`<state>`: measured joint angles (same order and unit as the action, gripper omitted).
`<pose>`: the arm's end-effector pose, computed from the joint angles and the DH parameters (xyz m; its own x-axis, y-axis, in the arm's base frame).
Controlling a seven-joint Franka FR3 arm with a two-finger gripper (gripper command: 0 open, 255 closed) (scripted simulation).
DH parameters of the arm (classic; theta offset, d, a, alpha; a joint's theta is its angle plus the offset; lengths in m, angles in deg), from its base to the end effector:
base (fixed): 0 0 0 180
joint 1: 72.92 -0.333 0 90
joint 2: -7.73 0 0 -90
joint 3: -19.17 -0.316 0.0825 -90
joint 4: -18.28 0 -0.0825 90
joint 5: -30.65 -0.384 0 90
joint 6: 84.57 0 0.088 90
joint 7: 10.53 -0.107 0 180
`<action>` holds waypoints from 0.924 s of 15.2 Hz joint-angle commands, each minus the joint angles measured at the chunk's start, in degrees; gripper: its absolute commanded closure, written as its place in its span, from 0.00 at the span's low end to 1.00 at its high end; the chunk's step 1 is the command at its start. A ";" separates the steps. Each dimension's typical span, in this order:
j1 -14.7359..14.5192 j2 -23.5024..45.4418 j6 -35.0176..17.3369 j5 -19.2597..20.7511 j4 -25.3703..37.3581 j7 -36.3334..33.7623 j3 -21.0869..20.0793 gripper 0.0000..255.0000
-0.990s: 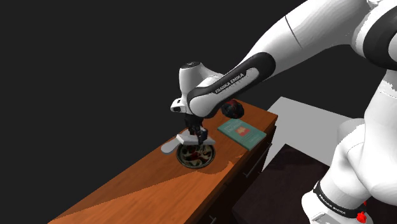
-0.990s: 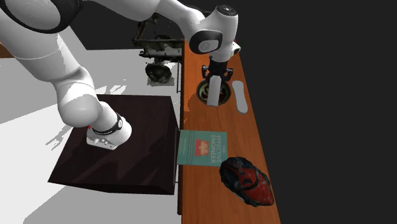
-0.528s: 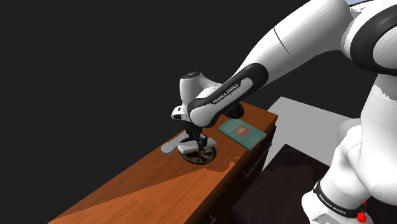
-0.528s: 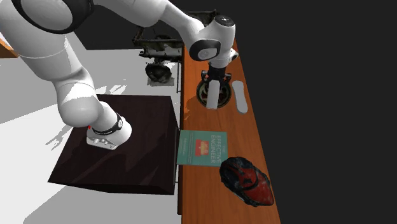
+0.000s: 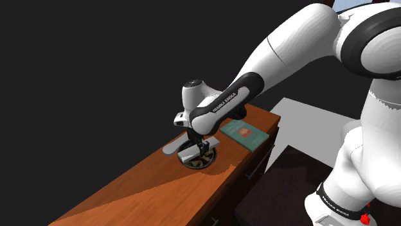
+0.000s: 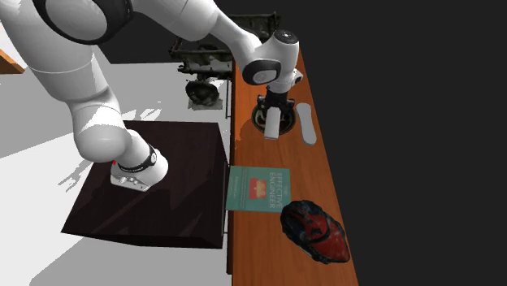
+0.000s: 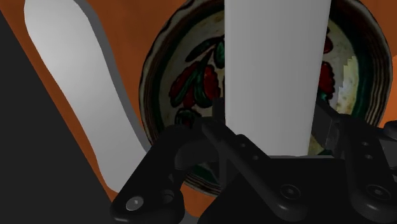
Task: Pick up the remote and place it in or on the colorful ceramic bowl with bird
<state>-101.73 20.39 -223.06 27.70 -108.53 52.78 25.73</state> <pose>0.5073 0.2079 0.2773 0.1135 0.9935 0.0007 0.9934 -0.1135 -0.0176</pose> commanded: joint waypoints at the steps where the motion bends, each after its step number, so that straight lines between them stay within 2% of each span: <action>1: 0.01 0.10 -0.06 -0.04 -0.12 0.04 -0.02 1.00; 4: 0.00 0.10 -0.06 -0.04 -0.12 0.04 -0.01 1.00; 5: 0.00 0.10 -0.06 -0.04 -0.13 0.03 -0.02 0.00; 10: 0.00 0.10 -0.06 -0.04 -0.12 0.04 -0.01 0.00; 14: -0.17 -4.78 6.68 0.98 1.78 -0.66 0.30 0.00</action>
<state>-101.80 16.79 -217.82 28.44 -106.91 52.37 26.00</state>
